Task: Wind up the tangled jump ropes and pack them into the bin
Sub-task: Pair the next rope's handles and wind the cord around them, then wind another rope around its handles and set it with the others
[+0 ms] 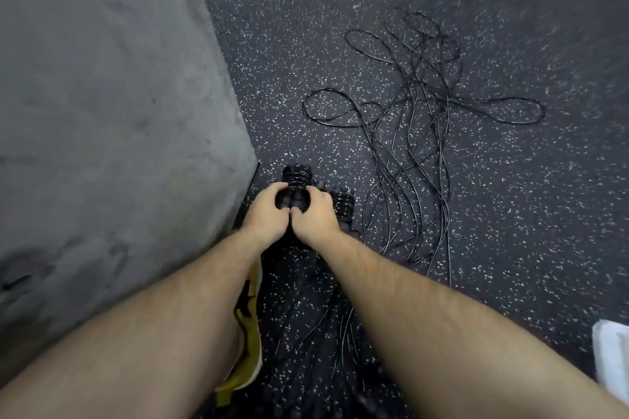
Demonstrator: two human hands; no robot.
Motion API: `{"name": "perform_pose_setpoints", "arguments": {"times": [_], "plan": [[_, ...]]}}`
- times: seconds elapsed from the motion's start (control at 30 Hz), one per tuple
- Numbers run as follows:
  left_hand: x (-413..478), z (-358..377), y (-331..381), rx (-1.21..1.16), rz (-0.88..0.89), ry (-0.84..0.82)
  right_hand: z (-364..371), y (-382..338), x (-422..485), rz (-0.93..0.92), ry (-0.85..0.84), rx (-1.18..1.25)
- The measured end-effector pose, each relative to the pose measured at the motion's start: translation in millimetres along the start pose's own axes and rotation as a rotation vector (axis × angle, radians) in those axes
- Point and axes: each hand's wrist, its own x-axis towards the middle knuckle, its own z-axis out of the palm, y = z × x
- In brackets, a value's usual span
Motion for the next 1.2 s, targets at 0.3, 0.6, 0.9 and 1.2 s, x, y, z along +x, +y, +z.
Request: {"name": "perform_pose_setpoints", "arguments": {"times": [0.3, 0.6, 0.9, 1.2], "plan": [[-20.4, 13.5, 13.5, 0.435, 0.124, 0.051, -23.6, 42.4, -21.7, -0.110, 0.034, -0.094], [-120.7, 125.2, 83.5, 0.308, 0.421, -0.121, -103.9, 135.0, -111.0, -0.020, 0.274, -0.029], [-183.4, 220.5, 78.3, 0.461, 0.174, -0.484, -162.0, 280.7, -190.6, 0.367, 0.173, 0.052], [-199.8, 243.2, 55.7, 0.994, 0.182, -0.654, -128.4, 293.3, -189.4, 0.422, -0.059, 0.148]]}}
